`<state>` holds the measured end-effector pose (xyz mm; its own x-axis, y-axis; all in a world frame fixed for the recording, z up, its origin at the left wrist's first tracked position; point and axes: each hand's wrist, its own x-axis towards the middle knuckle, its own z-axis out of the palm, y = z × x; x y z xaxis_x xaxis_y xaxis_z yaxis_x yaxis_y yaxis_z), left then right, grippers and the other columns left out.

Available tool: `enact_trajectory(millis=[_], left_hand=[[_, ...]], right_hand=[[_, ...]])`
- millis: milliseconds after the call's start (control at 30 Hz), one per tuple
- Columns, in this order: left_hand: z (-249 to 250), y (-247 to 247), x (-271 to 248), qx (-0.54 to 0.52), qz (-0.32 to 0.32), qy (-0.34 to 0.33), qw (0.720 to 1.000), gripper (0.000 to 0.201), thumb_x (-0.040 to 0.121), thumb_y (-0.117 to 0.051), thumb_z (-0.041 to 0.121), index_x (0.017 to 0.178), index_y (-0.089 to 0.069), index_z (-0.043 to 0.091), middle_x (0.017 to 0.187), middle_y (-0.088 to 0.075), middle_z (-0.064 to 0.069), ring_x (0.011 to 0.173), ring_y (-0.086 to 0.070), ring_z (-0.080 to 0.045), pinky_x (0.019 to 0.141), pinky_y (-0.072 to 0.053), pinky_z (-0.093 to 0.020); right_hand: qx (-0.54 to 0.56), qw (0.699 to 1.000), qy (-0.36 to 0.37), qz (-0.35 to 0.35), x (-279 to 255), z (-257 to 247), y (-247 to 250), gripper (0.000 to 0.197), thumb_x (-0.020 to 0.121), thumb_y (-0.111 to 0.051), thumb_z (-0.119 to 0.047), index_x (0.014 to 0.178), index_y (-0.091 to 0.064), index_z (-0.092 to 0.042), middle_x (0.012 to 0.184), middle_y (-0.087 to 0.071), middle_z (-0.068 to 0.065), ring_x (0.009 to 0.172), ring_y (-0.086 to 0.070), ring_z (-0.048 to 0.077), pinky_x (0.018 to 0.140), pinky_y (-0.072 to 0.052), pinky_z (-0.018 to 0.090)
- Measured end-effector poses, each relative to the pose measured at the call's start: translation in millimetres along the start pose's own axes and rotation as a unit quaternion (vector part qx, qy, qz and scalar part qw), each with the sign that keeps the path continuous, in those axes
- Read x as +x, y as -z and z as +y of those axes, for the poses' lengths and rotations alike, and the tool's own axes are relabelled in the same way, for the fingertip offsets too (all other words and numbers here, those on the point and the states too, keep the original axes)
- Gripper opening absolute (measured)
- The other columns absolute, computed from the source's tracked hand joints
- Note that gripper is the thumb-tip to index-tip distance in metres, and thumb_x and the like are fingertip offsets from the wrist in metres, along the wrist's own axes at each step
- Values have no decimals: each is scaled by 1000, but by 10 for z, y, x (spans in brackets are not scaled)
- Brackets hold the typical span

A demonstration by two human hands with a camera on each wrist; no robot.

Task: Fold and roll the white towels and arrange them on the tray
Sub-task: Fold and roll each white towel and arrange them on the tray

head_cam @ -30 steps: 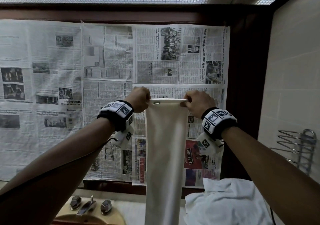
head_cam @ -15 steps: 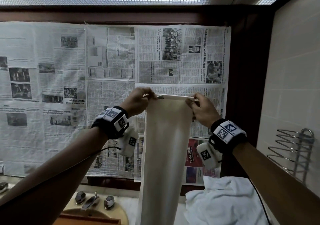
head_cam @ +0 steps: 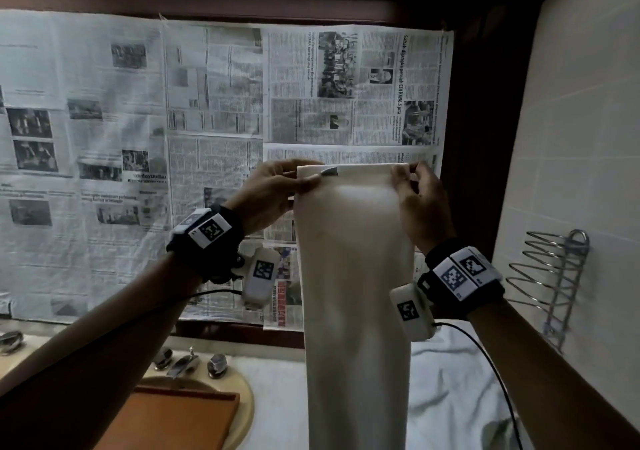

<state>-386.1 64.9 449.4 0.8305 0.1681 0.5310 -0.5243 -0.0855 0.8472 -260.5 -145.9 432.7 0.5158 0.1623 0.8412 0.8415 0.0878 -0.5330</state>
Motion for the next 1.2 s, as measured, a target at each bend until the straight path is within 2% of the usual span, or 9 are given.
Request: enact_trajectory(millis=[267, 433, 533, 633, 700, 767, 900, 1033, 1200], left_hand=[[-482, -49, -351, 22, 32, 67, 997, 35, 91, -64, 8, 124, -62, -3, 120, -67, -18, 100, -66, -23, 78, -58, -30], [-1267, 69, -768, 95, 34, 142, 985, 29, 89, -66, 6, 117, -67, -1, 109, -72, -13, 95, -68, -22, 77, -58, -31], [-1790, 157, -1041, 161, 45, 202, 965, 27, 88, -69, 7, 114, -69, 0, 107, -72, -18, 94, -68, -28, 80, -58, -36], [-2246, 233, -1320, 193, 28, 251, 948, 24, 87, -71, 7, 111, -71, 1, 105, -71, -22, 91, -67, -29, 80, -57, -42], [-2465, 263, -1454, 214, 37, 276, 937, 21, 87, -71, 6, 108, -71, 1, 101, -71, -20, 84, -67, -25, 68, -59, -32], [-2600, 284, -1518, 239, 41, 293, 925, 19, 88, -70, 4, 106, -70, -1, 94, -69, -15, 74, -65, -19, 54, -52, -17], [-2849, 459, -1392, 296, 37, 272, 915, 13, 87, -73, 8, 99, -73, 4, 82, -70, -3, 75, -65, -16, 55, -51, -15], [-3234, 705, -1107, 348, 66, 224, 908, 9, 85, -77, 18, 94, -76, 16, 86, -73, 1, 79, -71, -18, 71, -61, -31], [-3913, 915, -923, 423, 54, 250, 869, 6, 84, -75, 17, 87, -75, 22, 80, -71, 4, 75, -61, -10, 70, -43, -24]], right_hand=[[-7, 996, -73, -41, -473, 408, -26, 23, 99, -52, -35, 81, -53, -21, 65, -50, -10, 50, -43, -2, 50, -36, 14], [-72, 981, -138, -112, -1225, 1068, -188, 28, 99, -54, -32, 77, -45, -19, 59, -42, -9, 47, -40, 0, 49, -31, 19], [-102, 963, -174, -177, -1725, 1464, -282, 27, 99, -54, -31, 80, -45, -15, 60, -38, -8, 50, -37, 4, 53, -30, 27], [-125, 940, -213, -234, -2186, 1818, -373, 28, 98, -54, -38, 77, -42, -25, 61, -45, -8, 56, -43, 10, 60, -37, 35], [-138, 927, -232, -262, -2401, 2007, -443, 24, 95, -53, -46, 82, -46, -27, 65, -56, -7, 63, -53, 19, 64, -46, 41], [-152, 919, -234, -279, -2517, 2145, -510, 21, 95, -52, -48, 88, -48, -29, 72, -63, -6, 71, -59, 25, 69, -49, 43], [-173, 921, -214, -276, -2499, 2369, -657, 21, 95, -52, -51, 90, -50, -31, 83, -62, -9, 71, -57, 21, 65, -47, 40], [-170, 937, -216, -217, -2377, 2651, -871, 19, 94, -53, -49, 88, -55, -31, 89, -64, -13, 65, -54, 12, 62, -43, 32], [-217, 900, -267, -269, -2437, 3241, -1170, 15, 91, -61, -44, 92, -62, -29, 94, -60, -13, 83, -58, 16, 71, -44, 33]])
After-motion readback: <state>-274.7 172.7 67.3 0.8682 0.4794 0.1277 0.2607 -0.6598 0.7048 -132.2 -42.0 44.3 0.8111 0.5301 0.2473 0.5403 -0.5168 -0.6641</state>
